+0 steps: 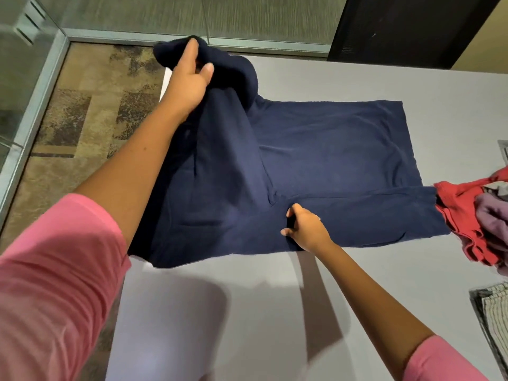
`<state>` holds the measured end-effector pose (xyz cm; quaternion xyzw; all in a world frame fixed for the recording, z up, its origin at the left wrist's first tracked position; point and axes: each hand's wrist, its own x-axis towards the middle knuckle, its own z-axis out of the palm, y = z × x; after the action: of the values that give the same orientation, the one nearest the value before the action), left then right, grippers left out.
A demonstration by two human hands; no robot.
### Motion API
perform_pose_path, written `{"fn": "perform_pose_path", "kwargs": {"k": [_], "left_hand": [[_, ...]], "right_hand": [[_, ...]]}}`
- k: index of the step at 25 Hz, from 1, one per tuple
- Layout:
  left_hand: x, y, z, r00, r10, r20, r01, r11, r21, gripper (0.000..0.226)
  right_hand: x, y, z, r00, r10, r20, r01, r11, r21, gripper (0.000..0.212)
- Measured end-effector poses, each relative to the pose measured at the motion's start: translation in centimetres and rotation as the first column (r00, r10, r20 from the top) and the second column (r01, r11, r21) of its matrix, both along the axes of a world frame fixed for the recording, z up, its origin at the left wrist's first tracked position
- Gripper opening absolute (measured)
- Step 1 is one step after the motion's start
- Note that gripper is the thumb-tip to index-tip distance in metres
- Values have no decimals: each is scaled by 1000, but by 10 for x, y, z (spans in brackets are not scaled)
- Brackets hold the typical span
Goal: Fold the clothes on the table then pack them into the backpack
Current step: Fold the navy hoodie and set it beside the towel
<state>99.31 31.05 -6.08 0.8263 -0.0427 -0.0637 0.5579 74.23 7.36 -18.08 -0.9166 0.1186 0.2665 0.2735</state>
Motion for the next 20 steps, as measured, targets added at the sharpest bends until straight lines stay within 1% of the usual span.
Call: {"fn": "perform_pose_path", "kwargs": {"k": [2, 3, 4, 6, 7, 8, 9, 10, 11, 13, 15, 17, 19, 20], "left_hand": [[3, 2, 0, 996, -87, 30, 83, 991, 107, 51], [1, 4, -6, 992, -125, 20, 121, 982, 147, 52], [-4, 4, -12, 992, -126, -12, 126, 975, 182, 56], [-21, 11, -34, 991, -35, -125, 63, 972, 225, 62], [-30, 17, -48, 980, 27, -199, 31, 959, 283, 64], [-41, 24, -62, 956, 85, -282, 30, 924, 382, 63], [-54, 33, -75, 928, 126, -351, 66, 870, 488, 60], [-69, 40, -86, 908, 141, -395, 118, 817, 564, 54], [-85, 46, -94, 894, 146, -423, 153, 789, 595, 46], [-119, 53, -104, 895, 162, -415, 146, 772, 618, 37], [-150, 56, -105, 913, 203, -353, 92, 741, 665, 42], [-176, 58, -104, 920, 240, -310, 48, 715, 698, 49], [-194, 60, -105, 912, 249, -326, 46, 727, 685, 48], [-198, 61, -106, 912, 231, -340, 51, 757, 651, 43]], "right_hand": [[1, 1, 0, 1000, -4, -10, 4, 1000, -2, 34], [2, 1, -1, 1000, -6, -14, 5, 1000, -4, 34], [2, 1, -1, 1000, -6, -20, 6, 1000, -5, 35], [3, 1, -1, 1000, -7, -27, 7, 1000, -4, 35], [3, 1, -2, 1000, -11, -29, 11, 1000, -5, 35], [3, 1, -1, 1000, -15, -26, 15, 1000, -2, 35], [2, 1, -2, 1000, -19, -17, 19, 1000, 3, 34], [1, 2, -2, 1000, -17, -4, 17, 1000, 5, 34], [-1, 2, -3, 1000, -7, 9, 7, 1000, 3, 37], [-4, 4, -2, 999, 46, 18, -45, 998, -44, 52], [-5, 6, 0, 995, 101, 6, -100, 990, -99, 64], [-6, 7, 1, 991, 136, -2, -135, 983, -125, 70], [-6, 8, 4, 985, 170, -23, -172, 974, -150, 73], [-6, 9, 6, 981, 186, -49, -192, 968, -164, 74]]}}
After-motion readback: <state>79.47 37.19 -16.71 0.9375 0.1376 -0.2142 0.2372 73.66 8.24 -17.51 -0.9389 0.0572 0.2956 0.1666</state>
